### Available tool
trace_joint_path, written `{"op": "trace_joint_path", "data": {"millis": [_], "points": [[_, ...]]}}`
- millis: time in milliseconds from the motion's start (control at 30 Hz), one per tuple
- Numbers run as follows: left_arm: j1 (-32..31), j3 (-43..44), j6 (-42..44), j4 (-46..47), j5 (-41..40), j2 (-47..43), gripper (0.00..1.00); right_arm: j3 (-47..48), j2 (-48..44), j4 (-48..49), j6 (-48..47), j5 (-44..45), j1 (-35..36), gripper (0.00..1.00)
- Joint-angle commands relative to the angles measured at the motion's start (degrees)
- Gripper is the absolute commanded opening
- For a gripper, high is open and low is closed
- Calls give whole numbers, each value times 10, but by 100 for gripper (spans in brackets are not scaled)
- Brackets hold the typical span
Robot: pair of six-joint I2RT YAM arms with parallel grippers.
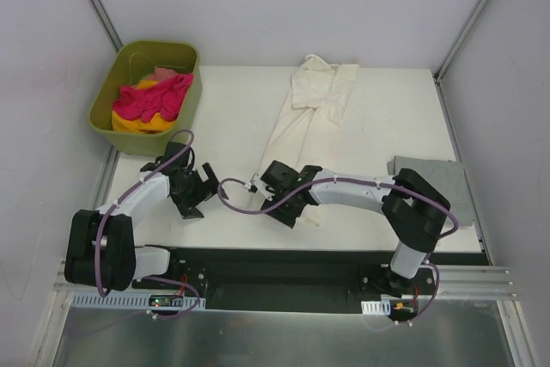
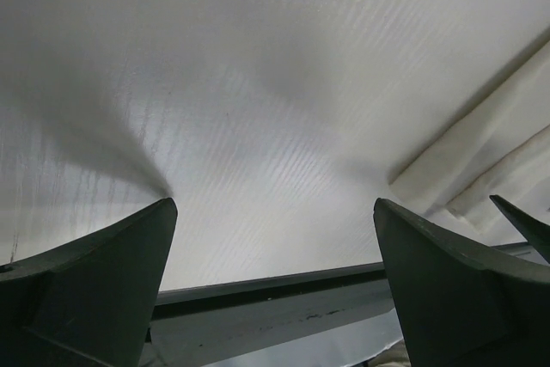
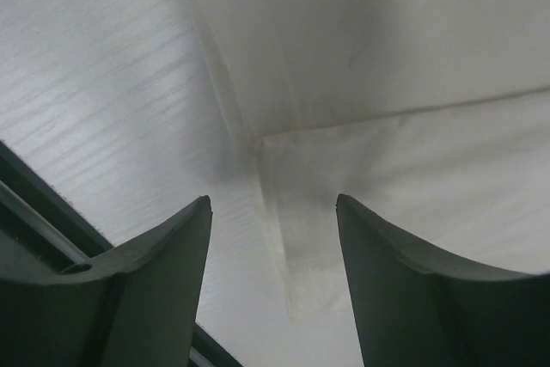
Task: Fold and stack the t-shirts
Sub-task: Fold the tshirt
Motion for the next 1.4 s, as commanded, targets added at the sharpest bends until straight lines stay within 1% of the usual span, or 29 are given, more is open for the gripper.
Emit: {"op": "trace_joint_path", "data": {"millis": [0,233,333,367,433,467,600,700,733,800,833,933,1033,1133,1233,1367], "points": [[10,-6,-10,-7,11,-21,99,25,32,26,-13,24,2,62],[20,-9,-12,-10,4,-26,99,29,65,45,-14,46,6,57],[23,-9,-13,-13,1,-26,99,27,75,44,-12,45,8,49],[24,-9,-13,-14,0,-27,99,26,76,43,-9,45,9,42],[25,-9,-14,-17,-7,-31,99,24,75,38,-5,47,13,34],[25,-9,-14,-18,-8,-33,99,21,75,37,-2,48,14,28],[30,-3,-10,-26,-18,-36,99,21,63,9,10,39,40,17],[32,2,-9,-31,-22,-40,99,23,34,-11,25,-3,59,13],[32,3,-8,-33,-23,-40,99,23,25,-14,29,-59,63,12],[33,6,-7,-33,-24,-40,99,24,0,-24,38,-105,70,10],[33,7,-5,-34,-24,-40,99,25,-7,-27,44,-146,71,9],[33,8,-4,-34,-25,-38,99,33,-32,-43,52,-202,72,8],[34,10,-3,-35,-25,-35,99,46,-47,-61,57,-236,71,6],[35,14,-2,-36,-25,-32,99,63,-56,-86,59,-229,63,5],[35,22,0,-35,-24,-26,100,90,-52,-115,60,-210,34,1],[35,39,5,-36,-21,-12,99,117,-48,-154,41,-175,-26,1]]}}
